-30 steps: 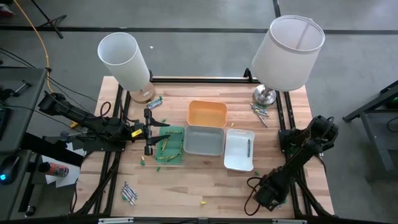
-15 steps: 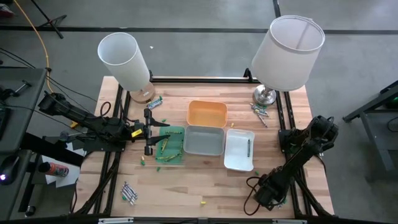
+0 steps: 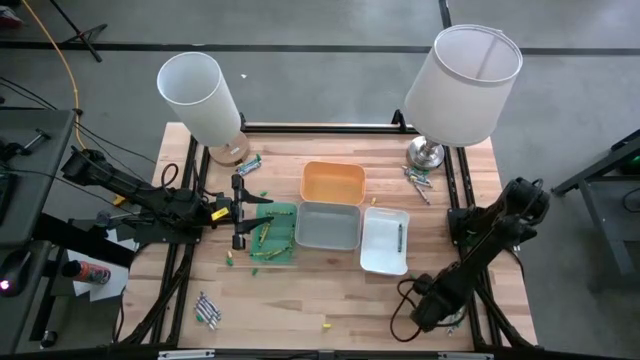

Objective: Sort crayons
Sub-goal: Put the blue crayon into the white bin

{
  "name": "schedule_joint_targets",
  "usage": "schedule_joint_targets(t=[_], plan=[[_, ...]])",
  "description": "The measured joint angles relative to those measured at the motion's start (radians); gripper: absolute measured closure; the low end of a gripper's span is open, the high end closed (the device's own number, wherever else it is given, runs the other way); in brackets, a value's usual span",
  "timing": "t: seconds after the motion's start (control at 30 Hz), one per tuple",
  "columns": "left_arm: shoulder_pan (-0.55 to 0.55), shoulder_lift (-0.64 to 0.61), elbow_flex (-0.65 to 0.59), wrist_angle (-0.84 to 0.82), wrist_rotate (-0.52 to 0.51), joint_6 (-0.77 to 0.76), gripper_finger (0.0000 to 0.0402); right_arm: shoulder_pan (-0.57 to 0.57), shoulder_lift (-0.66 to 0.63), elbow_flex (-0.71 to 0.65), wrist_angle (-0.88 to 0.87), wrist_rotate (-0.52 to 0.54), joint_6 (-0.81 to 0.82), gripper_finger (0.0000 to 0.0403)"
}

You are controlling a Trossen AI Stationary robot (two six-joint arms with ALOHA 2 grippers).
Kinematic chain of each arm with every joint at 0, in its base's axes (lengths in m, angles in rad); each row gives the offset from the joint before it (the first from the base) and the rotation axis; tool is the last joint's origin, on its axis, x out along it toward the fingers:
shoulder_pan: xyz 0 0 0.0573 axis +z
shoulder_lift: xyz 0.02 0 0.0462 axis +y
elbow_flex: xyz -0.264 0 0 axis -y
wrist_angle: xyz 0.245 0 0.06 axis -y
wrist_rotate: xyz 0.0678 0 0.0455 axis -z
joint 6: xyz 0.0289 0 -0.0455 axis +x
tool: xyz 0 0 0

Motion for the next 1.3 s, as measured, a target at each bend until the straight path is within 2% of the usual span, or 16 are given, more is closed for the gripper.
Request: schedule_joint_targets(t=[0.3,0.57,0.7,0.83,0.97,1.1,1.17,1.3], plan=[[0.000,0.000,0.000,0.000,0.000,0.000,0.0225,0.008,-0.085,0.000,0.001,0.159,0.165,0.0403],[0.000,0.000,0.000,-0.004,0.000,-0.017,0.0225,0.031,-0.083,0.000,0.008,0.149,0.229,0.0402],[0.000,0.000,0.000,-0.005,0.000,-0.017,0.0225,0.066,-0.083,0.000,-0.035,0.149,0.312,0.0399],[0.000,0.000,0.000,-0.005,0.000,-0.017,0.0225,0.104,-0.083,0.000,-0.049,0.160,0.400,0.0360],[0.000,0.000,0.000,-0.005,0.000,-0.017,0.0225,0.121,-0.082,0.000,-0.056,0.231,0.439,0.0291],[0.000,0.000,0.000,-0.005,0.000,-0.017,0.0225,0.119,-0.082,0.000,-0.081,0.233,0.471,0.0231],[0.000,0.000,0.000,-0.004,0.000,-0.017,0.0225,0.117,-0.082,0.000,-0.091,0.221,0.483,0.0215],[0.000,0.000,0.000,-0.004,0.000,-0.017,0.0225,0.106,-0.082,0.000,-0.093,0.220,0.489,0.0208]])
